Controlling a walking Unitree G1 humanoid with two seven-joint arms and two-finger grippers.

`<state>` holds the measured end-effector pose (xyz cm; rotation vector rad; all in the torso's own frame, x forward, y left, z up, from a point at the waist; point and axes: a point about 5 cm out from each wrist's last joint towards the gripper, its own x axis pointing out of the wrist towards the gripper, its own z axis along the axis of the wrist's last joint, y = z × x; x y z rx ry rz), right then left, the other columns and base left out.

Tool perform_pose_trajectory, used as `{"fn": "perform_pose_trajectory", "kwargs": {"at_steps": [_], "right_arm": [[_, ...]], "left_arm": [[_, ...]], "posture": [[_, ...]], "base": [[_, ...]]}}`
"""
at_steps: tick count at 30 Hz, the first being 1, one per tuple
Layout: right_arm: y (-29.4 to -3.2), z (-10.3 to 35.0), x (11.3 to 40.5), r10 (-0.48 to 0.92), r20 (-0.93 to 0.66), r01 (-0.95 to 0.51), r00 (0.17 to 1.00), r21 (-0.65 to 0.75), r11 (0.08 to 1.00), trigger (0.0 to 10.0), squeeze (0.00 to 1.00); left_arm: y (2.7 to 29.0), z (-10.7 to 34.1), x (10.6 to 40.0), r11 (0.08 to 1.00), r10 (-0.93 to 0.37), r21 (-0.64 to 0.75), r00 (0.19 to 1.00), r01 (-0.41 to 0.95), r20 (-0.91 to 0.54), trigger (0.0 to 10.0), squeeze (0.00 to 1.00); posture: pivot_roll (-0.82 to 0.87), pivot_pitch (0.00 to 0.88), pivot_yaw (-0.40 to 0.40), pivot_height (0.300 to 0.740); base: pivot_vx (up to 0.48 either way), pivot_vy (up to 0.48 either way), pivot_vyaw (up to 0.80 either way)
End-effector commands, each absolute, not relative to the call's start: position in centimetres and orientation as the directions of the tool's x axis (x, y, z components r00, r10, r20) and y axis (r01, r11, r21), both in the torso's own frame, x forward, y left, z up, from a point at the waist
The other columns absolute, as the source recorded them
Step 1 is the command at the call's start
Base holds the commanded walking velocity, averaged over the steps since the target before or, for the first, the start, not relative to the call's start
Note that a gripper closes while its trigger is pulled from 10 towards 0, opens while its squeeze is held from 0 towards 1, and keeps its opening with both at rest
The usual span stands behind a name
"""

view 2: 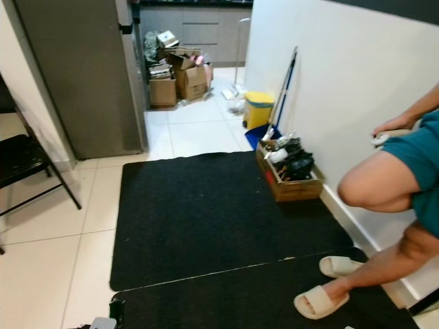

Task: Restocking fridge

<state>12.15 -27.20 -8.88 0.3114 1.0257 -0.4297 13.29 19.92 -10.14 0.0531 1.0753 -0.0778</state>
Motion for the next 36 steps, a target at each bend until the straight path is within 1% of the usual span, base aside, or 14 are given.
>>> {"fn": "perform_pose_trajectory", "kwargs": {"at_steps": [1,3,8,36], "right_arm": [[-27.3,-8.79,12.28,-0.205,-0.866,0.486,0.456,0.05,0.872,10.0,0.0],[-27.3,-8.8,12.25,-0.205,-0.866,0.486,0.456,0.05,0.872,10.0,0.0],[-27.25,-8.83,12.19,-0.204,-0.867,0.485,0.455,0.049,0.873,10.0,0.0],[-26.98,-8.86,12.38,-0.203,-0.864,0.481,0.46,0.05,0.875,10.0,0.0]], "left_arm": [[19.7,-10.04,13.68,0.995,-0.057,-0.012,0.478,0.096,-0.876,10.0,0.0],[19.56,-10.05,13.68,0.994,-0.065,-0.017,0.476,0.104,-0.877,10.0,0.0],[19.37,-10.07,13.67,0.994,-0.076,-0.028,0.476,0.107,-0.876,10.0,0.0],[19.49,-10.22,13.13,0.992,-0.086,-0.032,0.463,0.123,-0.882,10.0,0.0]], "posture": [[-0.01,0.0,-0.016,0.74],[-0.01,0.0,-0.016,0.74],[-0.01,0.0,-0.016,0.74],[0.0,0.0,-0.019,0.74]], "base": [[0.0,0.0,0.0],[0.0,0.0,0.0],[0.299,0.0,0.0],[0.347,0.0,0.0]]}}
